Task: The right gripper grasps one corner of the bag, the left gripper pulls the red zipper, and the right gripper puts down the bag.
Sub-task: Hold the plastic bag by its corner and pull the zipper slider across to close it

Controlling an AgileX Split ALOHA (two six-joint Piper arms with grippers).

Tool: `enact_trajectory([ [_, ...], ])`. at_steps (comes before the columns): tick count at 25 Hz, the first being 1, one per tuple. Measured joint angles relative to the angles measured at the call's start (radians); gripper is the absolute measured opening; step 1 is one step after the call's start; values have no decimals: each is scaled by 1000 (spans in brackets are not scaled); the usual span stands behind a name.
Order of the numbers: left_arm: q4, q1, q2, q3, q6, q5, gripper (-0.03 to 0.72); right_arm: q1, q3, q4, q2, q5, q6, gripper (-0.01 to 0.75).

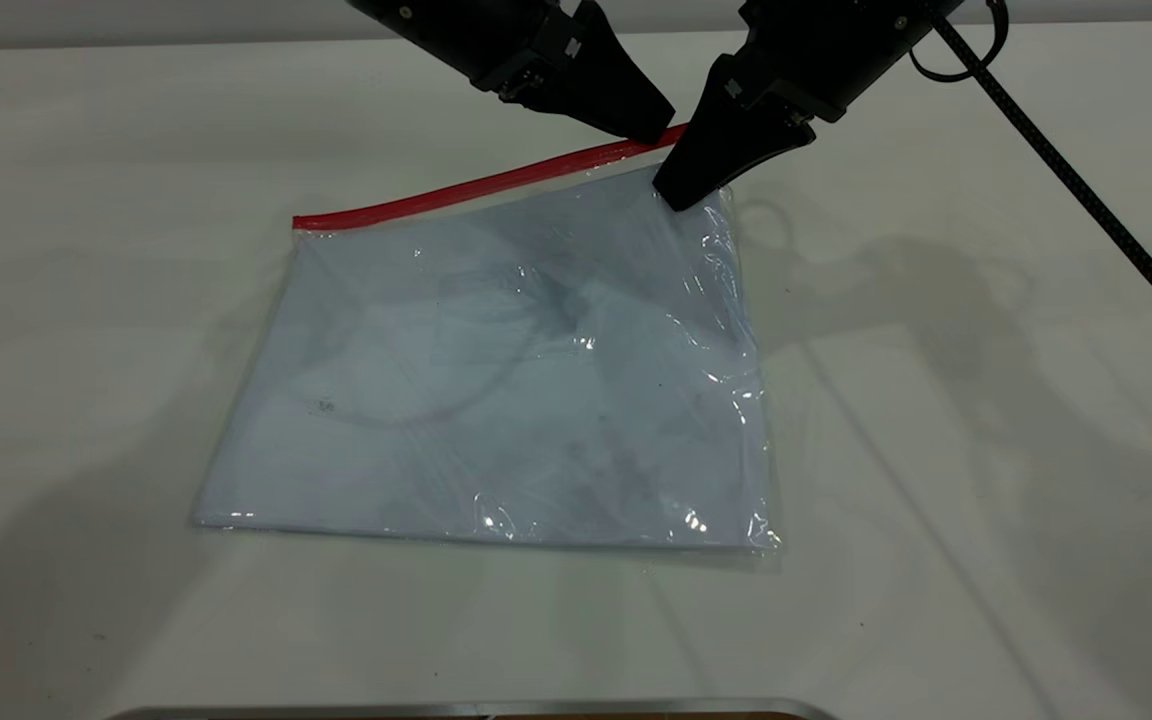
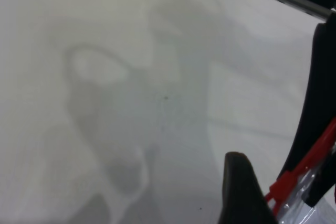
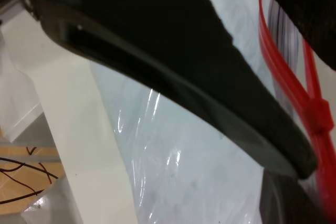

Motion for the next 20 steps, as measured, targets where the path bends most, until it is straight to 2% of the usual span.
enact_trajectory([
  [8, 11, -7, 0, 0, 0, -7, 475, 0, 0, 11, 0, 0, 0, 34],
  [20, 5, -7, 20, 0, 6, -20, 420, 0, 0, 11, 1, 0, 0, 34],
])
